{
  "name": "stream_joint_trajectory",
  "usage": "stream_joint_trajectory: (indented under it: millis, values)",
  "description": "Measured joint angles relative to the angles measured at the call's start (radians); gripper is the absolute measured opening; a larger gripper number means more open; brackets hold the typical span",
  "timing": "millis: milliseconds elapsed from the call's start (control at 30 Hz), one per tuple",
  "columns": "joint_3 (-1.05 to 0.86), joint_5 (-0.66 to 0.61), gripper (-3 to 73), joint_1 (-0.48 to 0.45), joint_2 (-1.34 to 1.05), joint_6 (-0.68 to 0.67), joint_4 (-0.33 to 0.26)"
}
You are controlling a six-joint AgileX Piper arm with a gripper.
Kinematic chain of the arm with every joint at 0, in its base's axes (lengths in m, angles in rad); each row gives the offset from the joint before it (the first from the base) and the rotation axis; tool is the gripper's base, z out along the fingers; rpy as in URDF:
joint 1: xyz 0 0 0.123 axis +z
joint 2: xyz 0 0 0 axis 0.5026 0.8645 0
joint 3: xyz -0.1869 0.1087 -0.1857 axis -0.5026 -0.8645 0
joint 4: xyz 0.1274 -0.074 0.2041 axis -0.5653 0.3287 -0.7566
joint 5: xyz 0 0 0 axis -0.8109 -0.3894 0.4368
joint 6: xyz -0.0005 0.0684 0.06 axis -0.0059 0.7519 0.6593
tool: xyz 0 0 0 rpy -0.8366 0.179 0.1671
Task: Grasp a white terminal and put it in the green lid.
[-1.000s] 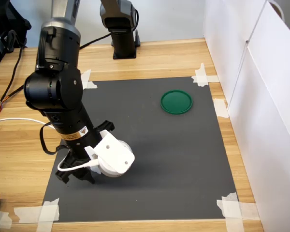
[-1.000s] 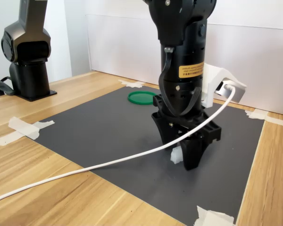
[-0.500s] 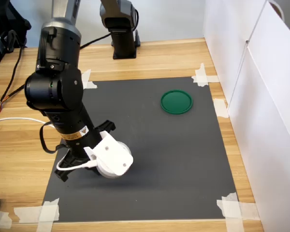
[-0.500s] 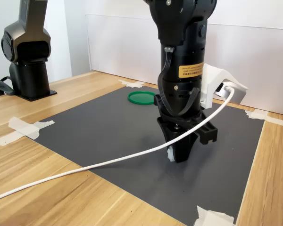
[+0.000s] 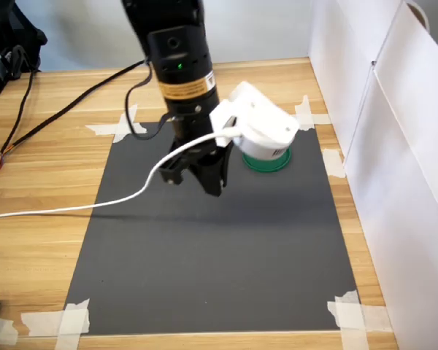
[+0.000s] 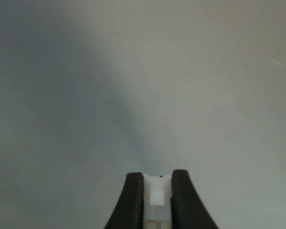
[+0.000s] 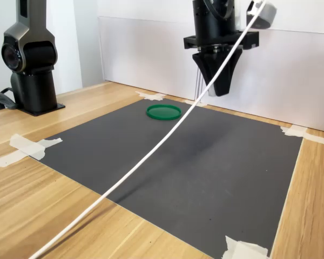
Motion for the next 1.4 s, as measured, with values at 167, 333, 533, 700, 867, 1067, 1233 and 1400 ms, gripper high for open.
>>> stream_joint_trajectory:
  millis: [167,333,533,700,867,1067,1233,1400]
  values:
    - [-0.194,0.056,8.6,0.086,-0.095,0.035,0.001]
    - [-0.355,0.109,8.6,0.188,-0.15,0.107,0.001]
    - [-0.454,0.182,8.6,0.292,-0.162,0.245,0.015]
    - [-0.499,0.236,8.6,0.344,-0.163,0.284,0.02]
    - [-0.508,0.272,8.6,0.361,-0.164,0.294,0.021]
    - [-0.508,0.279,9.1,0.361,-0.164,0.301,0.028]
    - [-0.508,0.279,18.5,0.361,-0.142,0.321,0.055]
    - [-0.508,0.297,40.7,0.361,-0.134,0.329,0.071]
